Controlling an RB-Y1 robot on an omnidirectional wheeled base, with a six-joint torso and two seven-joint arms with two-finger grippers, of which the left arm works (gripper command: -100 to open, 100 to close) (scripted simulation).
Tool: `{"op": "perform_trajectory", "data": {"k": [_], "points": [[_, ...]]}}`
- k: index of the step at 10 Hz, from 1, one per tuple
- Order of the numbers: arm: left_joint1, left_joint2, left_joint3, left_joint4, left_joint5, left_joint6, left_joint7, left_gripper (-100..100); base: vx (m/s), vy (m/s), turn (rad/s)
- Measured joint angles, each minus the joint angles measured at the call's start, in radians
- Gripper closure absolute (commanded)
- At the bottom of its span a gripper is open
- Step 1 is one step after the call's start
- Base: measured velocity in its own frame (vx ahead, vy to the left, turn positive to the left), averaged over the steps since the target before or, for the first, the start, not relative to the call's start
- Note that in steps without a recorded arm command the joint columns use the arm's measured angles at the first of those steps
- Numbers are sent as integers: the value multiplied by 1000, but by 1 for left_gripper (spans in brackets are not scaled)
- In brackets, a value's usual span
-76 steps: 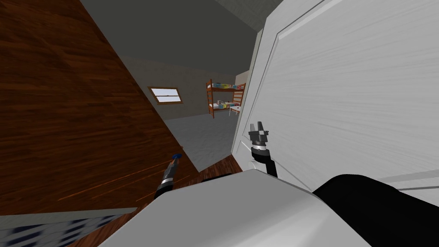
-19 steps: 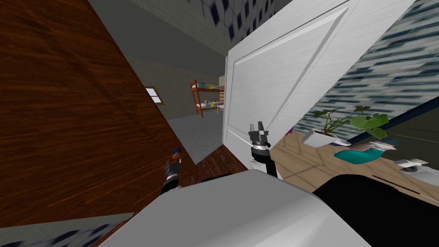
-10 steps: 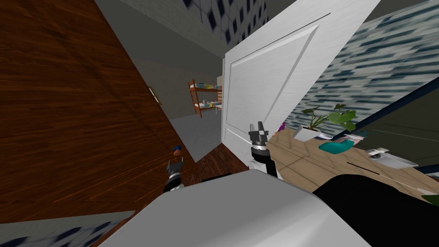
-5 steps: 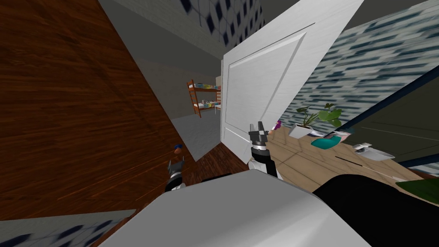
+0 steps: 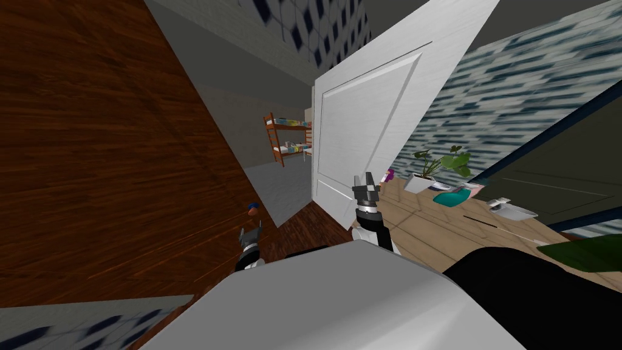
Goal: Pull the door open
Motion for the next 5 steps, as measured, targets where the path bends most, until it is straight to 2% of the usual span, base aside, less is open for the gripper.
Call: {"op": "perform_trajectory", "data": {"k": [3, 4, 5], "points": [[1, -1, -17, -8, 31, -1, 66, -100, -41, 13, -17], [1, -1, -18, -8, 32, -1, 71, -100, 106, 19, -117], [6, 17, -14, 0, 35, -3, 87, -100, 198, 18, -138]]}}
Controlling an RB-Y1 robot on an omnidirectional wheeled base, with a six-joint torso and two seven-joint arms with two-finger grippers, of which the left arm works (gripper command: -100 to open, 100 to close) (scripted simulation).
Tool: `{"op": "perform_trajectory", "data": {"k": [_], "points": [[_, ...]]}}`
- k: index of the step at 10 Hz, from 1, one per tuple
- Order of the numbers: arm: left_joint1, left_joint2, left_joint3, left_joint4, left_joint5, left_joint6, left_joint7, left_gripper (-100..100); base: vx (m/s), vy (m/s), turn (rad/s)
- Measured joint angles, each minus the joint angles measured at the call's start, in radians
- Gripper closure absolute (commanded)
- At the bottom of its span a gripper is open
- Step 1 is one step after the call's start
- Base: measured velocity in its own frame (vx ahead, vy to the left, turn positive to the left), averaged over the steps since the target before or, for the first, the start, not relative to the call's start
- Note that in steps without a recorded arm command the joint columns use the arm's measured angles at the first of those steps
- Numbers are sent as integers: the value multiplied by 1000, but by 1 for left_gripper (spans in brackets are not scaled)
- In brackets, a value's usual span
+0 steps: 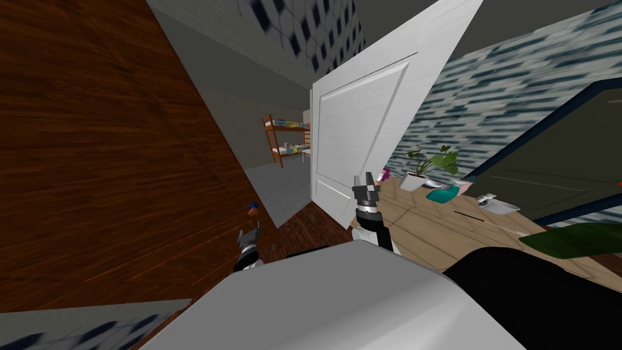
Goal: Pull the door open
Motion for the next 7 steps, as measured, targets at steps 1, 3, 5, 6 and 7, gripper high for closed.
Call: {"op": "perform_trajectory", "data": {"k": [1, 3, 5, 6, 7], "points": [[0, 15, 6, 11, 4, -2, 19, -100, 236, 7, -100], [-8, 48, 13, 61, 8, -21, 70, -100, 233, -4, -104], [5, 74, 19, 69, 12, -32, 105, -100, 138, 13, -58], [7, 93, 24, 83, 16, -34, 125, -100, 175, 21, -120], [22, 108, 29, 79, 19, -38, 142, -100, 73, 14, -18]]}}
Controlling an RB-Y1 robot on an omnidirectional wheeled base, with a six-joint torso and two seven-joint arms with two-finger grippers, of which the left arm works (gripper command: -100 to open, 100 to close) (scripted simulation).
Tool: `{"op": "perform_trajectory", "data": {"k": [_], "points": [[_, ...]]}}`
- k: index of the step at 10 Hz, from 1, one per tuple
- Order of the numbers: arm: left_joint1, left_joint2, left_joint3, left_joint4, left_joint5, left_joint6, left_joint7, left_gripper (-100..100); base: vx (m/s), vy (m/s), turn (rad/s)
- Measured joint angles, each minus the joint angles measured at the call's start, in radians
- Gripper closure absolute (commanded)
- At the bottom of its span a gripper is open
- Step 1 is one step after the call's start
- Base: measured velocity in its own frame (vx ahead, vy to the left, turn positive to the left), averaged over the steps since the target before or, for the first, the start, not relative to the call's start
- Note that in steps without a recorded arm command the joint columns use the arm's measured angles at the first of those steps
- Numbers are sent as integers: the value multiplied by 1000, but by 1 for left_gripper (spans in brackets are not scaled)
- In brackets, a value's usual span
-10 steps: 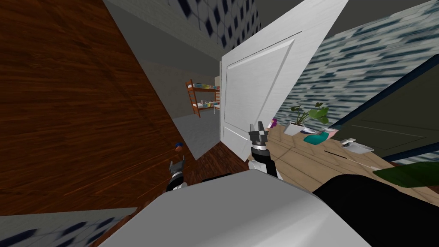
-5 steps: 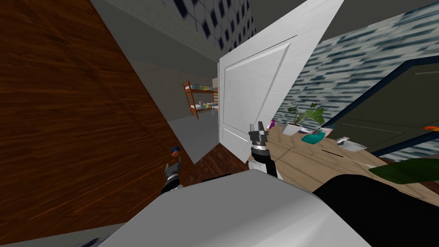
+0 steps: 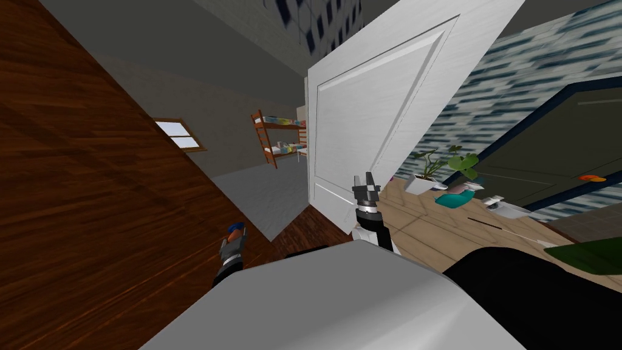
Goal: Pull the door open
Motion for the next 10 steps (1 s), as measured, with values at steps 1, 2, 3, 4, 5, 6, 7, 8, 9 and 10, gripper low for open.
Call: {"op": "perform_trajectory", "data": {"k": [1, 2, 3, 4, 5, 6, 7, 8, 9, 10], "points": [[2, 1, 1, -1, 0, -1, 3, 100, -13, 1, 30], [1, 2, 2, 0, 1, -1, 1, 100, -28, 0, -4], [-1, 2, 2, 0, 0, 0, 0, 100, -21, -3, -13], [-1, 2, 1, 1, 0, 1, -1, 100, -11, -3, -3], [0, 1, 0, 1, 0, 1, -1, 100, 0, 0, 0], [0, 1, 0, 1, 0, 2, -1, 100, 0, 0, 0], [0, 1, 0, 1, 0, 2, -1, 100, -158, 20, -72], [-1, 10, -11, 0, -6, -3, 10, 100, -216, 14, -75], [3, 13, -20, -11, -11, -3, 14, 100, -188, 13, -48], [4, 15, -32, -14, -17, -3, 20, 100, -185, -6, -55]]}}
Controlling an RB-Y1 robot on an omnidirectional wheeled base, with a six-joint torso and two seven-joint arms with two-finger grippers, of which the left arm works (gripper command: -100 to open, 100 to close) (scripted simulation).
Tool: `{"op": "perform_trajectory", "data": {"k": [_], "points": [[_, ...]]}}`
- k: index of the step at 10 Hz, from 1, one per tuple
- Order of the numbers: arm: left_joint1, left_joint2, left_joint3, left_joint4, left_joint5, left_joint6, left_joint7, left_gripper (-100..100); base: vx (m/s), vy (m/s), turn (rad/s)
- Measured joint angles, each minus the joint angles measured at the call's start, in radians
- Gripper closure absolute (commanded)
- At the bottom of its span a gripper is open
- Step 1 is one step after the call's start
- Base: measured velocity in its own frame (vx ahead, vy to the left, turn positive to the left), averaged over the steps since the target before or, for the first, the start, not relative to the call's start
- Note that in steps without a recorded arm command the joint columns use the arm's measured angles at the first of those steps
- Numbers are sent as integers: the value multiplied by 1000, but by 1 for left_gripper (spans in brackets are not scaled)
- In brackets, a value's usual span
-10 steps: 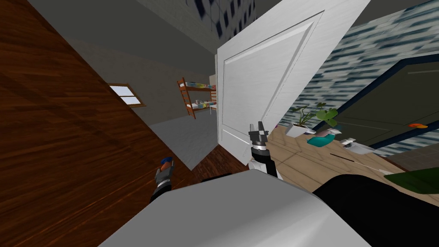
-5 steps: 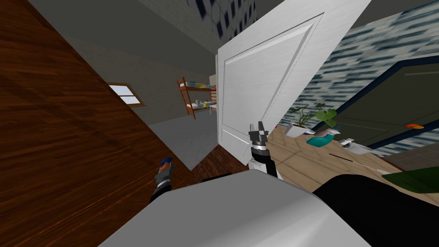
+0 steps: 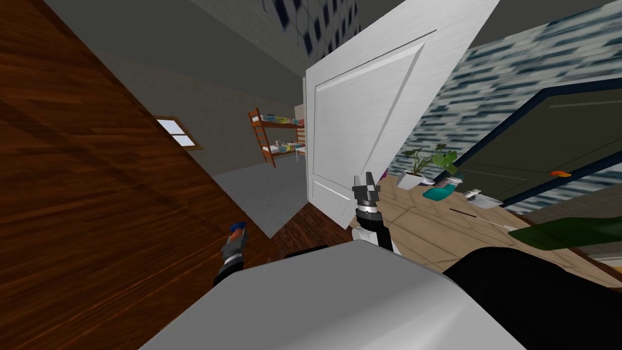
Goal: Pull the door open
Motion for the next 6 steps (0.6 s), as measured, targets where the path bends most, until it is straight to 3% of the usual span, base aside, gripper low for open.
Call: {"op": "perform_trajectory", "data": {"k": [5, 6], "points": [[24, 25, -70, -37, -32, 1, 42, 100, -247, 23, -67], [23, 30, -87, -36, -40, -1, 54, 100, -106, 9, -31]]}}
